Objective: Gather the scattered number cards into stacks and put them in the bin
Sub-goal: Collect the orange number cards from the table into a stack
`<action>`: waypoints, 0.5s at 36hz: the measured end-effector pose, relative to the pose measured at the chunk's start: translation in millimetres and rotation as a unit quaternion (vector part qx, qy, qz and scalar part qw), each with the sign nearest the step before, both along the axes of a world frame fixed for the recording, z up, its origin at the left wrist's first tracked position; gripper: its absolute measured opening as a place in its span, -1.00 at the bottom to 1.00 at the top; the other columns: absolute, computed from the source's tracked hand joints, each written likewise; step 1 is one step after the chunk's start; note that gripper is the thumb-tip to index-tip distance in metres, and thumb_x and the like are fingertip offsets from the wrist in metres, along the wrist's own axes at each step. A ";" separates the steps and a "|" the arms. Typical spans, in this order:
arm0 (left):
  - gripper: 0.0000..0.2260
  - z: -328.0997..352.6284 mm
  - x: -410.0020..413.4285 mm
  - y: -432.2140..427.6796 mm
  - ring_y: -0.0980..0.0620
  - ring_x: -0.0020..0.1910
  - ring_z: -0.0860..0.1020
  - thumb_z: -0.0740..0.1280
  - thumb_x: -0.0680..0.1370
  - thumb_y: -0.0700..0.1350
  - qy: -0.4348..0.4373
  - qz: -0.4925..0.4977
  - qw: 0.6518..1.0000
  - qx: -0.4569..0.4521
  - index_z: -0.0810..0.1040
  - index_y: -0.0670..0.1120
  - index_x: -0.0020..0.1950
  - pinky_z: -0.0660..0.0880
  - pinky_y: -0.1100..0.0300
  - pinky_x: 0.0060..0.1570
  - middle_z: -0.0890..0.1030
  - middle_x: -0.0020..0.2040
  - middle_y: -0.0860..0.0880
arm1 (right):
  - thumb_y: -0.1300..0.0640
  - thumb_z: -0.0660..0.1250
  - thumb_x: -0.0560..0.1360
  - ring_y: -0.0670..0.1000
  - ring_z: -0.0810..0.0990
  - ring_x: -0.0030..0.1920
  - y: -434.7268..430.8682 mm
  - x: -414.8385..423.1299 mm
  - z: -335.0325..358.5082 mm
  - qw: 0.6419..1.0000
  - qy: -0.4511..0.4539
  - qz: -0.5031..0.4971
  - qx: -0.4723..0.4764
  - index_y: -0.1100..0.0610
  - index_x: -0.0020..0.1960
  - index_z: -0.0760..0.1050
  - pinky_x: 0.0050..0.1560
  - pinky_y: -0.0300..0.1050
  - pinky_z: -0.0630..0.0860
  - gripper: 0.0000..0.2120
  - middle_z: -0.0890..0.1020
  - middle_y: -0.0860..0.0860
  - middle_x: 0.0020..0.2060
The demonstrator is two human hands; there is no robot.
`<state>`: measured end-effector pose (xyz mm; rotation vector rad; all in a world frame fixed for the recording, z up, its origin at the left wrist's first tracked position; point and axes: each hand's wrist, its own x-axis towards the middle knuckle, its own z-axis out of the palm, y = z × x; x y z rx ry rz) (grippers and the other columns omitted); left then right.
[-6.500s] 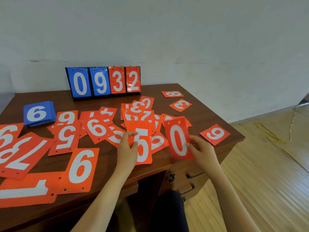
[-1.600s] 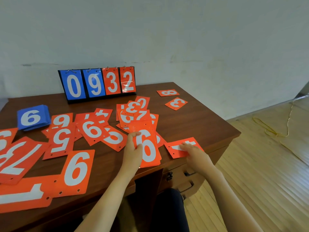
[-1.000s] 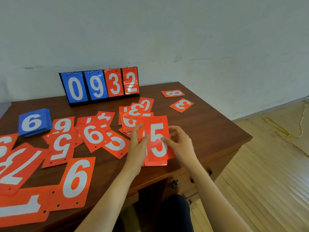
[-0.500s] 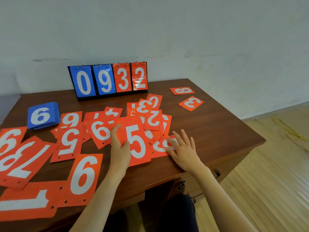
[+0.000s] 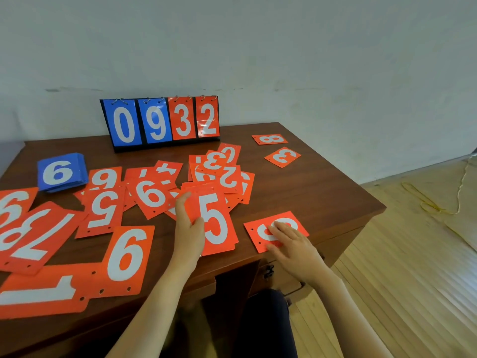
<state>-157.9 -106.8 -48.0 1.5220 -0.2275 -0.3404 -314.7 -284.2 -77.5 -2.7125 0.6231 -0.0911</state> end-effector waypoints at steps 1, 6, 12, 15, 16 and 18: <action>-0.55 0.0 -1.2 0.9 -0.06 0.40 0.31 0.21 0.59 -0.26 0.001 -0.001 1.000 0.001 0.22 0.27 0.26 0.45 -0.15 0.23 0.27 0.43 0.03 | -0.17 0.08 0.59 -0.07 0.01 0.53 2.0 -2.5 2.3 1.000 0.003 0.006 0.005 -0.11 0.52 0.08 0.48 -0.08 0.03 -0.47 0.11 -0.12 0.52; -0.55 -2.6 -6.3 8.0 -0.05 0.38 0.32 0.22 0.59 -0.24 -0.011 -0.009 1.000 0.000 0.23 0.25 0.30 0.45 -0.13 0.23 0.29 0.42 0.03 | -0.10 0.25 0.54 -0.05 0.03 0.53 6.0 -8.3 12.2 0.998 0.059 0.027 0.022 -0.10 0.52 0.08 0.47 -0.03 0.10 -0.38 0.10 -0.13 0.52; -0.51 -1.8 -7.0 20.3 -0.04 0.41 0.29 0.22 0.59 -0.27 -0.020 -0.008 1.000 0.003 0.23 0.27 0.31 0.42 -0.16 0.26 0.27 0.43 0.06 | 0.08 0.22 0.59 -0.24 0.58 0.00 20.5 -4.6 25.0 0.986 -0.085 -0.012 0.141 -0.01 0.26 0.51 -0.01 -0.42 0.44 -0.74 0.62 -0.16 0.07; -0.51 -0.4 -4.5 27.3 -0.02 0.42 0.27 0.22 0.59 -0.27 -0.029 0.008 0.999 0.018 0.24 0.27 0.32 0.40 -0.16 0.27 0.25 0.44 0.08 | 0.05 0.28 0.54 -0.18 0.61 0.04 38.8 5.1 40.7 0.929 -0.189 -0.027 0.316 0.00 0.22 0.52 0.06 -0.24 0.55 -0.75 0.64 -0.15 0.05; -0.52 -0.2 -3.7 29.1 -0.02 0.41 0.28 0.21 0.59 -0.26 -0.031 0.010 0.999 0.016 0.24 0.29 0.30 0.42 -0.16 0.26 0.26 0.44 0.08 | 0.06 0.31 0.53 -0.14 0.63 0.06 44.0 10.2 44.6 0.905 -0.218 -0.039 0.363 0.01 0.21 0.51 0.07 -0.18 0.58 -0.74 0.65 -0.13 0.07; -0.54 0.5 -2.5 33.0 -0.02 0.38 0.32 0.21 0.60 -0.23 -0.038 0.010 0.999 0.014 0.25 0.30 0.28 0.44 -0.15 0.24 0.29 0.42 0.07 | 0.09 0.35 0.50 -0.08 0.67 0.01 53.4 22.6 51.9 0.856 -0.252 -0.060 0.447 0.02 0.16 0.51 -0.01 -0.15 0.62 -0.76 0.67 -0.09 0.04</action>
